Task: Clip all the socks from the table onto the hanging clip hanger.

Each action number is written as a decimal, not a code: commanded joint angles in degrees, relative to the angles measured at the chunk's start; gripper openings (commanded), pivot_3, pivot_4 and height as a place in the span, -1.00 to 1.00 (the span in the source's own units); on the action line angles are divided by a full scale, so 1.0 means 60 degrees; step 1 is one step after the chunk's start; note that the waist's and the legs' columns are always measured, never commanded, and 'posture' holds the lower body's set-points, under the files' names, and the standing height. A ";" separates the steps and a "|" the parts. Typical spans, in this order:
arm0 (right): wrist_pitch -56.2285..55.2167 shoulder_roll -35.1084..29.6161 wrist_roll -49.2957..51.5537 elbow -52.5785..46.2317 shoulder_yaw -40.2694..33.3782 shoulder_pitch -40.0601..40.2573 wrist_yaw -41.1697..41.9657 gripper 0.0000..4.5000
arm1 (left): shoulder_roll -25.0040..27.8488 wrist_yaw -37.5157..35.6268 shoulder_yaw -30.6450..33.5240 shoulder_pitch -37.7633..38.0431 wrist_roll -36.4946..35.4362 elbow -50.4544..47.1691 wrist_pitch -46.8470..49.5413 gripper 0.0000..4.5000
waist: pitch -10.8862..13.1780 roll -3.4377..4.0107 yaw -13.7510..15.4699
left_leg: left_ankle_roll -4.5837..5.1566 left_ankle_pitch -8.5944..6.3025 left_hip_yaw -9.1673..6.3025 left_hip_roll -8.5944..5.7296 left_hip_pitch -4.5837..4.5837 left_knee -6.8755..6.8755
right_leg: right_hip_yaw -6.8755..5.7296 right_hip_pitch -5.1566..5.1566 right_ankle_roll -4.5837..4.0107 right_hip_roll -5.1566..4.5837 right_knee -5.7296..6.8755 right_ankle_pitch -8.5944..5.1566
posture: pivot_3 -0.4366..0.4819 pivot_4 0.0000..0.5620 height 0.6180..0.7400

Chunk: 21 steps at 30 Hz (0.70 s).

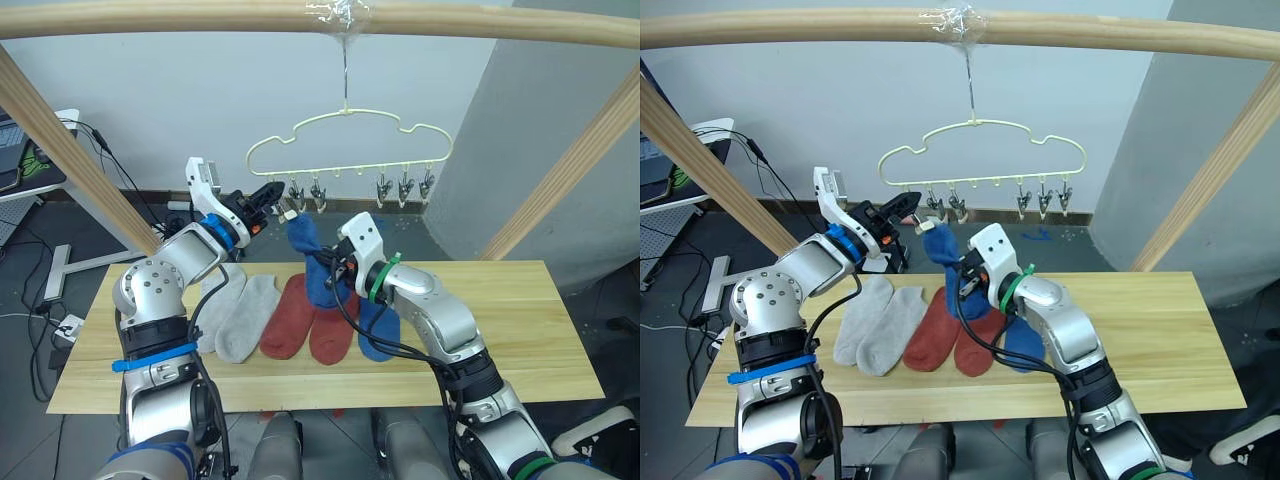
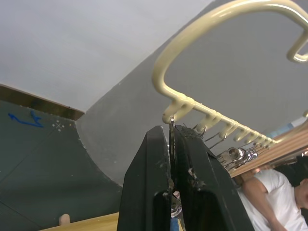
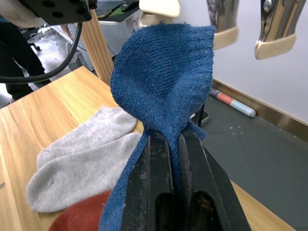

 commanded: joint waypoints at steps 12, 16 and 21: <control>0.0032 0.0242 0.0358 -0.0207 -0.0210 -0.0547 -0.0020 -1.00 | 0.0021 -0.0278 0.0078 0.0066 -0.0378 -0.0790 -0.0244 -0.86 | 0.0000 0.0000 0.0005 | 0.0000 0.0000 -0.0002 0.0000 -0.0003 0.0000 | -0.0002 -0.0001 -0.0001 0.0000 0.0000 0.0000 | 0.03 -0.23 1.00; 0.0038 0.0305 0.0431 -0.0065 -0.0233 -0.0636 -0.0011 -1.00 | 0.0038 -0.0258 0.0146 0.0306 -0.0684 -0.1177 -0.0164 -0.32 | 0.0000 0.0000 0.0032 | 0.0000 0.0000 -0.0003 0.0000 -0.0004 0.0000 | -0.0001 -0.0002 -0.0001 0.0000 0.0000 0.0001 | 0.05 -0.21 1.00; -0.0023 0.0315 0.0450 0.0068 -0.0235 -0.0678 -0.0001 -1.00 | 0.0138 -0.0065 0.0227 0.0470 -0.0924 -0.1299 -0.0200 0.39 | 0.0000 0.0000 0.0056 | 0.0001 0.0000 -0.0006 0.0000 -0.0003 0.0000 | -0.0004 -0.0001 0.0000 0.0000 0.0000 -0.0001 | 0.08 -0.21 1.00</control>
